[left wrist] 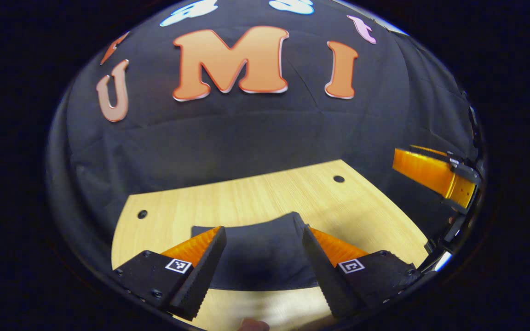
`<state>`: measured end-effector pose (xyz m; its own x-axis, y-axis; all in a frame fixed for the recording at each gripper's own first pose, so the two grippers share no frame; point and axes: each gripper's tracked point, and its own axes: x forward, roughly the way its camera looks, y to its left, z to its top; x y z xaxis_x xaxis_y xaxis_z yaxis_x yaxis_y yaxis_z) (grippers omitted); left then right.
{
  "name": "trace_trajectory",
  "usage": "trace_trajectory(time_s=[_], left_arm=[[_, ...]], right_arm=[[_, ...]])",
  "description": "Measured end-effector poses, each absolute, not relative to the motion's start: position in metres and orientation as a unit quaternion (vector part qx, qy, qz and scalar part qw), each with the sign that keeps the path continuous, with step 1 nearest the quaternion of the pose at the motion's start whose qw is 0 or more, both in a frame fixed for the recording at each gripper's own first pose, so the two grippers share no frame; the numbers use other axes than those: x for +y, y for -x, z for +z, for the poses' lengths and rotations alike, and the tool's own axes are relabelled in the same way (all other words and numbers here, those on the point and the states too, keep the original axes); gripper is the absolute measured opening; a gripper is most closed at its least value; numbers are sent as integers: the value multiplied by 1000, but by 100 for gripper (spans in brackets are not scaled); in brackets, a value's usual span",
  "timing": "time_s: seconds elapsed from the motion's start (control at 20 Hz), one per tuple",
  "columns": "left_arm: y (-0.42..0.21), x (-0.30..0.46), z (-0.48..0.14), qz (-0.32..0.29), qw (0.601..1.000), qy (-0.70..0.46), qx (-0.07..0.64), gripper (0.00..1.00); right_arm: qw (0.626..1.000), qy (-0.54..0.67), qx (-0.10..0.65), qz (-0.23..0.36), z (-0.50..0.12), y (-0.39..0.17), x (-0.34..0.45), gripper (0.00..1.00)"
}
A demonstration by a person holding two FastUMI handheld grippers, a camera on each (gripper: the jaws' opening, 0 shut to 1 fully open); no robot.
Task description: Grasp the waist and the cuffs of the jeans and fold them to make the two legs overlap; first hold the waist and fold one-third of the jeans toward the cuffs, then hold the cuffs and fold the remaining one-third in the same direction to finish folding.
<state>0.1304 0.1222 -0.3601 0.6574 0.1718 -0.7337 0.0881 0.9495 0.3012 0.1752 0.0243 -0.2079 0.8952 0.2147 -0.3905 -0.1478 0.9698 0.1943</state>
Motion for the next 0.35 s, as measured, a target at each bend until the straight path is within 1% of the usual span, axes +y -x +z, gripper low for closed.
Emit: trace_trajectory(time_s=[0.2, 0.35], left_arm=[[-139, 143, -294, 64, 931, -165, 321, 99], [-134, 154, -257, 81, 945, -161, 273, 99]], right_arm=[[976, -70, 177, 102, -179, -169, 57, 98], [976, -64, 168, 122, -166, -159, 89, 98]])
